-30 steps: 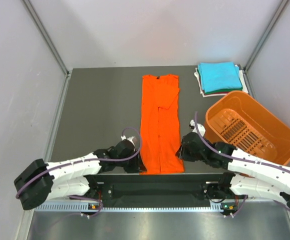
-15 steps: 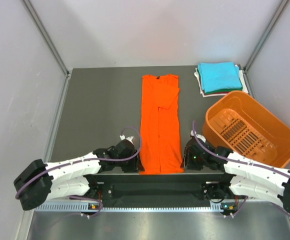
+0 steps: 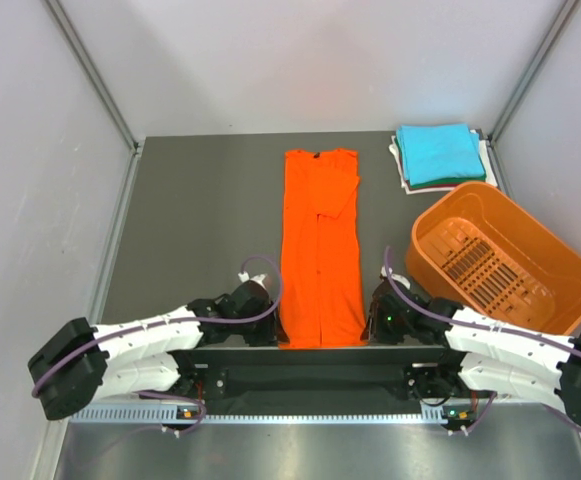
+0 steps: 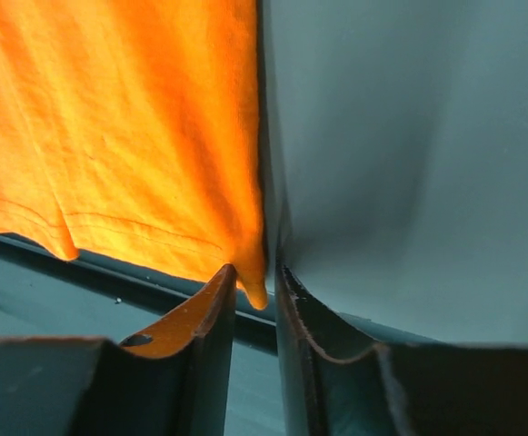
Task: Fold and stack the t-shirts
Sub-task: Fold the tshirt
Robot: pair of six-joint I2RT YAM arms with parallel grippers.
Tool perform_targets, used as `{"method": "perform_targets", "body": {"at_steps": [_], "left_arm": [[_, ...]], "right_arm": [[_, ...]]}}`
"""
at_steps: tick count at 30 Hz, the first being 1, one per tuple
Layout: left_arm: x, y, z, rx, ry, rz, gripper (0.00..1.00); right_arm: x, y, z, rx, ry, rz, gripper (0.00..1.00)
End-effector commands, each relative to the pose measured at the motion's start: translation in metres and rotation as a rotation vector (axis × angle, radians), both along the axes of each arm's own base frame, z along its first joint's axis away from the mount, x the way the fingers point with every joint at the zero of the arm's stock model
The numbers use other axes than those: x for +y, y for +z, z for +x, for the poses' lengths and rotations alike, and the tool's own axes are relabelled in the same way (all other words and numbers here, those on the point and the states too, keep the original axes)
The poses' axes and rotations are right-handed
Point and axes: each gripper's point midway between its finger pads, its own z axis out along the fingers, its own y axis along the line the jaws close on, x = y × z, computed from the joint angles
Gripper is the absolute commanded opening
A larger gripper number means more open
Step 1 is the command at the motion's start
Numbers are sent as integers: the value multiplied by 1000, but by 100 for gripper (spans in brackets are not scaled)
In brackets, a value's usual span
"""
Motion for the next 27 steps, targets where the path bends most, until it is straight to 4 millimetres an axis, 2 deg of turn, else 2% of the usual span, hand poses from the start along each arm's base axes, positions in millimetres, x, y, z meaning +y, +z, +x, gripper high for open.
{"method": "perform_targets", "body": {"at_steps": [1, 5, 6, 8, 10, 16, 27], "left_arm": [[0, 2, 3, -18, 23, -19, 43], [-1, 7, 5, -32, 12, -11, 43], [3, 6, 5, -29, 11, 10, 43], [5, 8, 7, -39, 4, 34, 43], [9, 8, 7, -46, 3, 59, 43], [6, 6, 4, -22, -5, 53, 41], [0, 4, 0, 10, -14, 32, 28]], "right_arm": [[4, 1, 5, -18, -20, 34, 24], [4, 2, 6, -20, -23, 38, 13], [5, 3, 6, -24, -21, 41, 5], [5, 4, 6, -24, -25, 45, 0], [5, 5, 6, -27, -29, 51, 0], [6, 4, 6, -29, -32, 59, 0], [7, 5, 6, -31, -37, 66, 0]]}}
